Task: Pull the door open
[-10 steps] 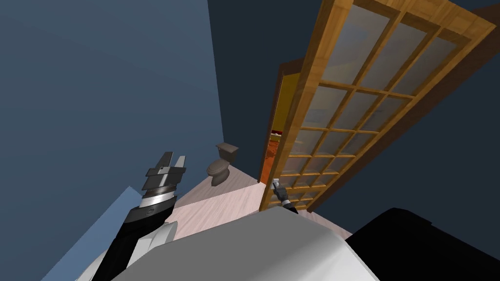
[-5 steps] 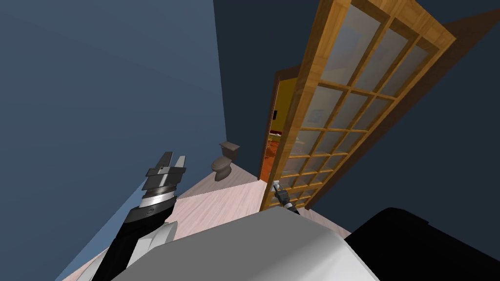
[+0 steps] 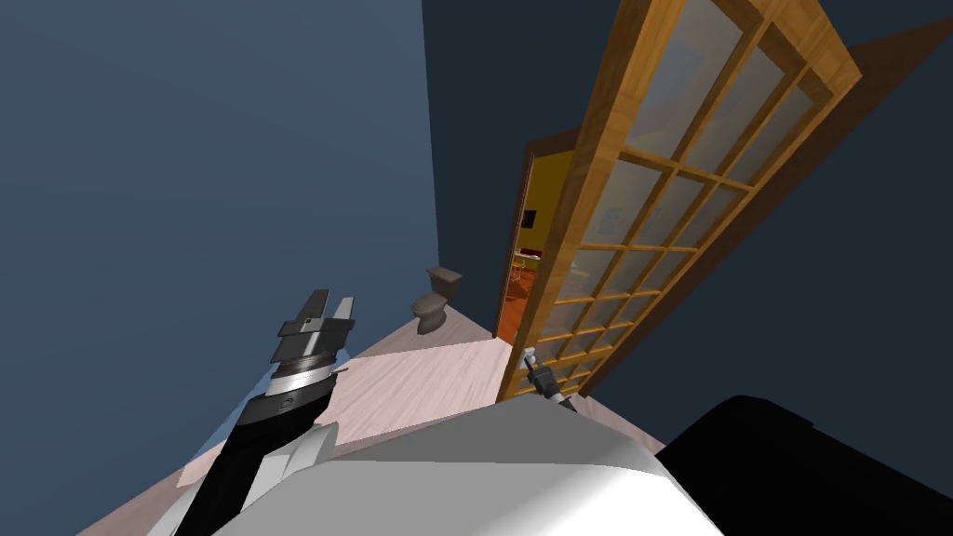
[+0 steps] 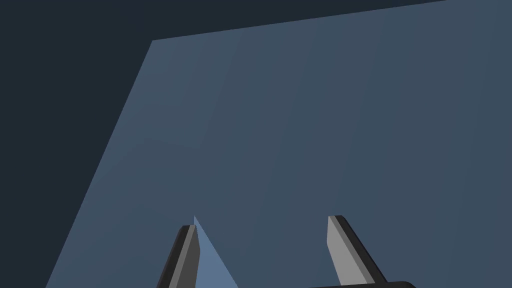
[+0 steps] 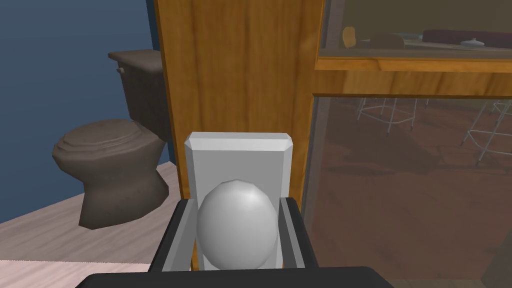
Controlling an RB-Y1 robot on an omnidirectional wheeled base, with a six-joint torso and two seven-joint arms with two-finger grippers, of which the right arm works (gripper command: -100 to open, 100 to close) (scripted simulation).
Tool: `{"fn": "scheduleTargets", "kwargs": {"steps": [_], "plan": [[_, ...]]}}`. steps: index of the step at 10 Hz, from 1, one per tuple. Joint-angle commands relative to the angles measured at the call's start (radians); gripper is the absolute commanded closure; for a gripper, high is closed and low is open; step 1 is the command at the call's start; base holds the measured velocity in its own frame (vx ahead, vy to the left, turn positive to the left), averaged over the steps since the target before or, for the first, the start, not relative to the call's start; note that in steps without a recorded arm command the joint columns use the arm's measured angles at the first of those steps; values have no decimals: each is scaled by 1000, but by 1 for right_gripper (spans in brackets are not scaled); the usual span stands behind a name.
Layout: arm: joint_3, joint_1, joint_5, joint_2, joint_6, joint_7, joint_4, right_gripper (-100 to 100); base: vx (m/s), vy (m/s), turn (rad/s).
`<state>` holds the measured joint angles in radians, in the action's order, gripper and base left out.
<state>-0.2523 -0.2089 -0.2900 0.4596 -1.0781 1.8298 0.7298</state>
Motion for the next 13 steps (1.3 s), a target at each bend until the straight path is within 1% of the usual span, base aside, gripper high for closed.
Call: {"fn": "scheduleTargets", "kwargs": {"steps": [1,3,4,5,7,13], "plan": [[-10,-7,7,9,-28,15,-13,100,-193,-56,118],[-19,-15,14,20,-51,29,-21,100,-183,-35,103],[-15,-12,11,19,-36,24,-13,100,-89,-10,17],[-20,-14,15,23,-54,33,-27,100,-142,-51,174],[-24,-16,19,26,-67,39,-36,100,-176,-67,113],[-40,-20,33,42,-129,66,-79,100,-199,-63,151]]}}
